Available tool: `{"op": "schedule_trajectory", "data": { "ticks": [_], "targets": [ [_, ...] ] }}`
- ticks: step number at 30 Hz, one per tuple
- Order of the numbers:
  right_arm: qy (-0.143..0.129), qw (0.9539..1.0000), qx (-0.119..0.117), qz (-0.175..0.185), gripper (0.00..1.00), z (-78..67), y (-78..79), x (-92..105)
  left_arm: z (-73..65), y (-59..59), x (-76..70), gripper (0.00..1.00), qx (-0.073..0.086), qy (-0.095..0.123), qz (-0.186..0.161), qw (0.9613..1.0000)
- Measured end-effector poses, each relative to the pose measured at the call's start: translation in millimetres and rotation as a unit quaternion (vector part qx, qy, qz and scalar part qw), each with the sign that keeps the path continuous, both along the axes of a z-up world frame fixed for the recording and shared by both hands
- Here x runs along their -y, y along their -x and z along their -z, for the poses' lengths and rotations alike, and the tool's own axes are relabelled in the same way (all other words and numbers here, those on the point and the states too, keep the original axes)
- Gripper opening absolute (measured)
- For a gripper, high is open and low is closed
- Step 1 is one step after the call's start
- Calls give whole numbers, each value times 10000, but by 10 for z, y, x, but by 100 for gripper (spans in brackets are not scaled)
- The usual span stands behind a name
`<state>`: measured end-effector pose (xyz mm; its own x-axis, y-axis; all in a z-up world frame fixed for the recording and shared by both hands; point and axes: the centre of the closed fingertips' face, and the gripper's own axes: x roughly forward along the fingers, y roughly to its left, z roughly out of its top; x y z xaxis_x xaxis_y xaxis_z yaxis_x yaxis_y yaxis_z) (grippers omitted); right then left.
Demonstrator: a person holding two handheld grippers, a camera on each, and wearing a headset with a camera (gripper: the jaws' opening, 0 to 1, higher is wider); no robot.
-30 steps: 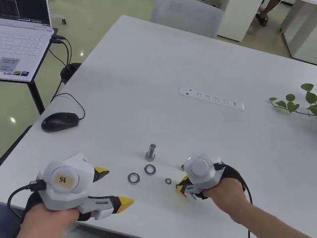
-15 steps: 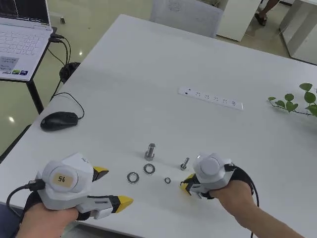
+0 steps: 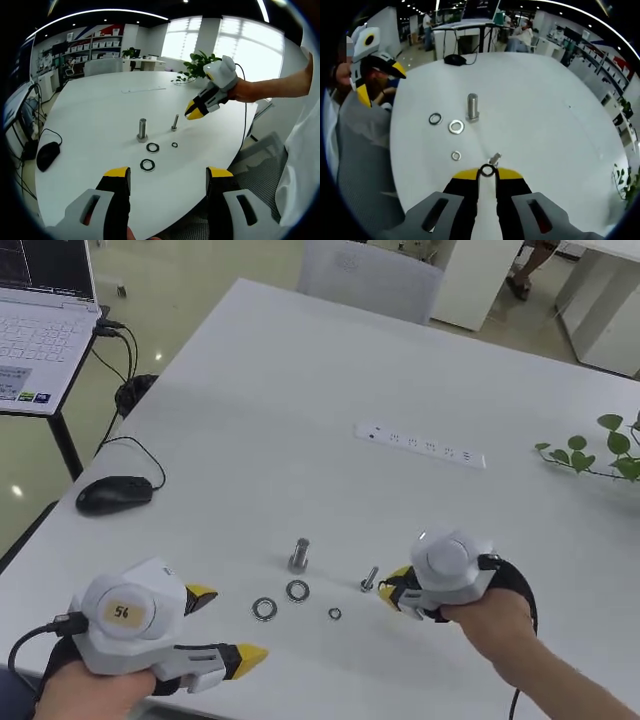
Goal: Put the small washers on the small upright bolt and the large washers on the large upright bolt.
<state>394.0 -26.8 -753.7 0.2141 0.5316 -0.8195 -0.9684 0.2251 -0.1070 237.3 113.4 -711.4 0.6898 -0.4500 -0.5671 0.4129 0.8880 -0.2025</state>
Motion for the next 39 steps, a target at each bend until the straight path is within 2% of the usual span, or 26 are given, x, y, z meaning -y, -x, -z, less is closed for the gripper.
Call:
{"op": "schedule_trajectory", "data": {
  "ticks": [5, 13, 22, 33, 39],
  "targets": [
    [-33, 9999, 128, -4, 13, -109, -137, -21, -3, -11, 0, 60, 4, -7, 16, 10000],
    [62, 9999, 79, -115, 13, -103, -240, -87, 8, -5, 4, 60, -17, -2, 13, 10000],
    [216, 9992, -28, -324, 13, -28, -210, -202, 18, 2, -8, 60, -42, 10, -20, 10000],
    [396, 9985, -90, -361, 13, 55, -207, -178, 38, 9, -34, 60, -68, 21, -47, 10000],
    [410, 9984, -124, -369, 13, 61, -197, -178, 35, -2, -36, 60, -61, 32, -62, 10000]
  ]
}}
